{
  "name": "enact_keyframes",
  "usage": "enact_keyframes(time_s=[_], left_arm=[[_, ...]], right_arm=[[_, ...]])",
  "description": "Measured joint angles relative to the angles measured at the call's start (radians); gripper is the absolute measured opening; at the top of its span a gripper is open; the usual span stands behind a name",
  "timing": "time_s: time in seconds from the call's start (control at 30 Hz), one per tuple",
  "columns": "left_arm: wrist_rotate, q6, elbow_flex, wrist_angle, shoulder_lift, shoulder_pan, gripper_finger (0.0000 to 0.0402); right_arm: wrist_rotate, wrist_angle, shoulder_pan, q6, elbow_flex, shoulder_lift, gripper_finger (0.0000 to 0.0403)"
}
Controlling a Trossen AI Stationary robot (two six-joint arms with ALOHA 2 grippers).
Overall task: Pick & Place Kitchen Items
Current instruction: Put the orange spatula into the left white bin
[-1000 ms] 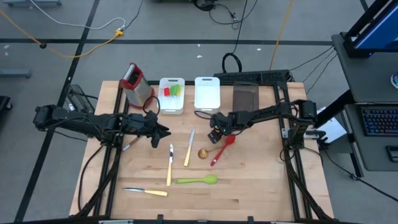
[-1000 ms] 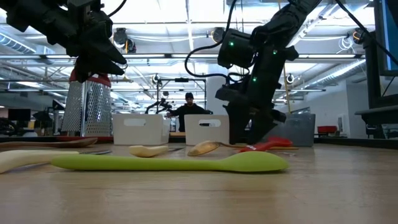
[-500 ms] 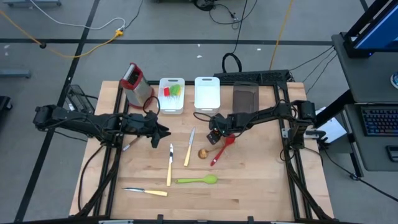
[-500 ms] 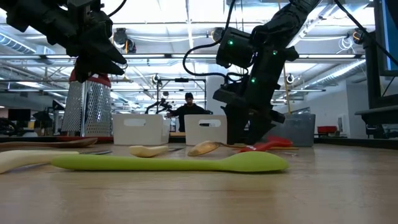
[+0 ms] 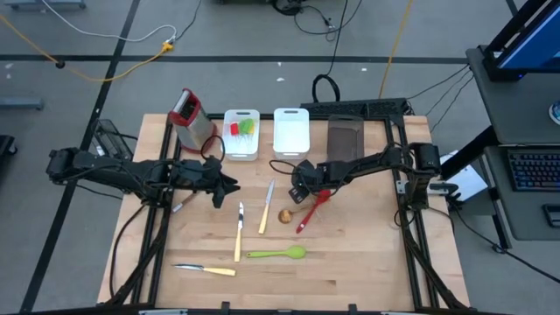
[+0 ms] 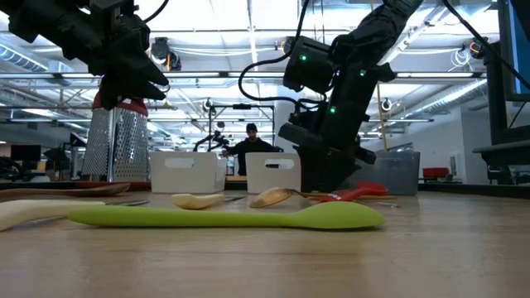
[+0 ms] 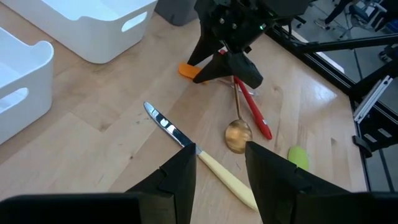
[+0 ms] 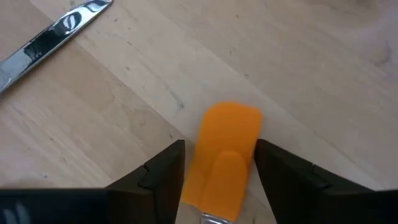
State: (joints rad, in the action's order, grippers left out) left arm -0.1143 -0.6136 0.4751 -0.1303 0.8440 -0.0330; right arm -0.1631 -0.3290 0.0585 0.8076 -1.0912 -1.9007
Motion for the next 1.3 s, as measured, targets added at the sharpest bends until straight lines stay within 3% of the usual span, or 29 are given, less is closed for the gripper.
enact_keyframes(time_s=[0.33,0.73,1.3], left_arm=[[0.000,0.003,0.000,0.000,0.000,0.000,0.0141],[0.000,0.006,0.000,0.000,0.000,0.000,0.0141],[0.000,0.005,0.000,0.000,0.000,0.000,0.0141]], right_arm=[[0.028,0.000,0.009,0.017,0.002,0.000,0.0150],[-0.009,0.026,0.014,0.019,0.002,-0.001,0.0038],[0.030,0.349,0.020,-0.008,0.005,0.060,0.0029]])
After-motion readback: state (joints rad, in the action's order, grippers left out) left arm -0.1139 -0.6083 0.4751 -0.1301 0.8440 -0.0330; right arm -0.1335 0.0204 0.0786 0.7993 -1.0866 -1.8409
